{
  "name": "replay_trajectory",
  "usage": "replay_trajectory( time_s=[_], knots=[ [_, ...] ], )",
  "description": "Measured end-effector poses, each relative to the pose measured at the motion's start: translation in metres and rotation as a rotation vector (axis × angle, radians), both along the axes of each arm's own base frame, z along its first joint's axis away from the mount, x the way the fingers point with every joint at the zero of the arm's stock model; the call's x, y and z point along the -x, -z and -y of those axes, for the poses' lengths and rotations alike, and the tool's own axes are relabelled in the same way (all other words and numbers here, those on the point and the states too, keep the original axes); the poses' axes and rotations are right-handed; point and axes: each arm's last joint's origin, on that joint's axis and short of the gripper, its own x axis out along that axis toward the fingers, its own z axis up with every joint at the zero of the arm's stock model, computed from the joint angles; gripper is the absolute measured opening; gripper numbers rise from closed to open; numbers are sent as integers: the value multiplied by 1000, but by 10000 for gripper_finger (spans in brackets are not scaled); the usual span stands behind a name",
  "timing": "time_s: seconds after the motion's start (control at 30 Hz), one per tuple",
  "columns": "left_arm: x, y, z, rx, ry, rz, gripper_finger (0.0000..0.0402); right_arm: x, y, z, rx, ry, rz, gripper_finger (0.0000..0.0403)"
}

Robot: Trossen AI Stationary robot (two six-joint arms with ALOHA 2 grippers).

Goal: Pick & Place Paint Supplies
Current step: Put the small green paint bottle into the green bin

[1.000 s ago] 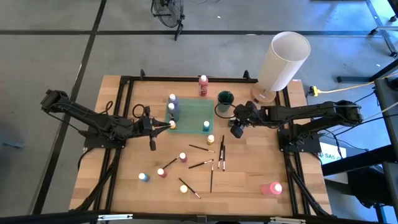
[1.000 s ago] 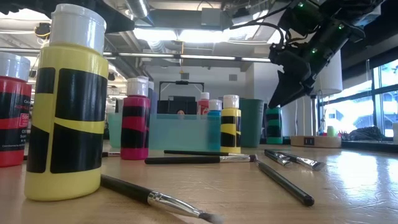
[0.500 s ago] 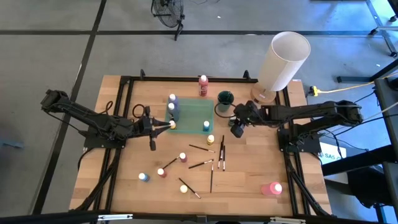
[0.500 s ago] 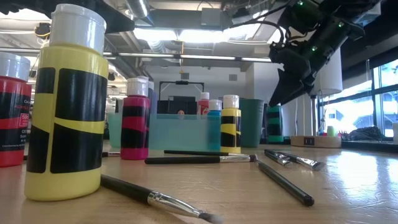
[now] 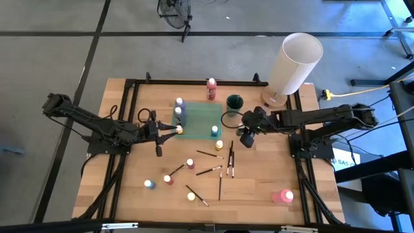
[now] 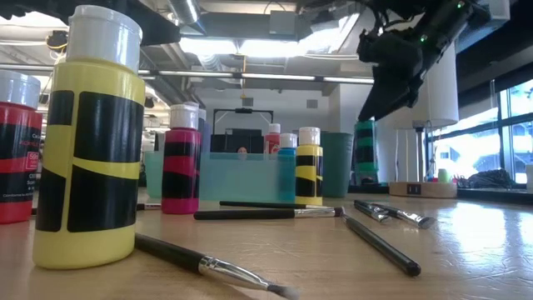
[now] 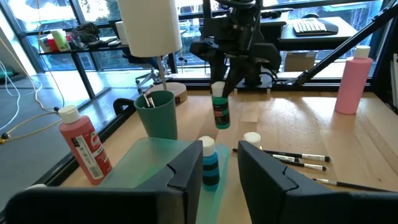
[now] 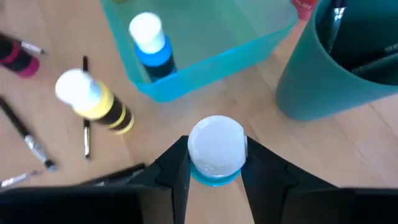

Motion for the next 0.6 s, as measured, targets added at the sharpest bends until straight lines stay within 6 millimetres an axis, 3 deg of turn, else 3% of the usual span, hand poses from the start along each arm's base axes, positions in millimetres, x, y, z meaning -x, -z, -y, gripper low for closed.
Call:
replay_trajectory(
  time_s=[0.6],
  knots=[
    [0, -1, -1, -19, -25, 4, 148, -10, -65, -25, 82, -99, 79, 121]
  ],
)
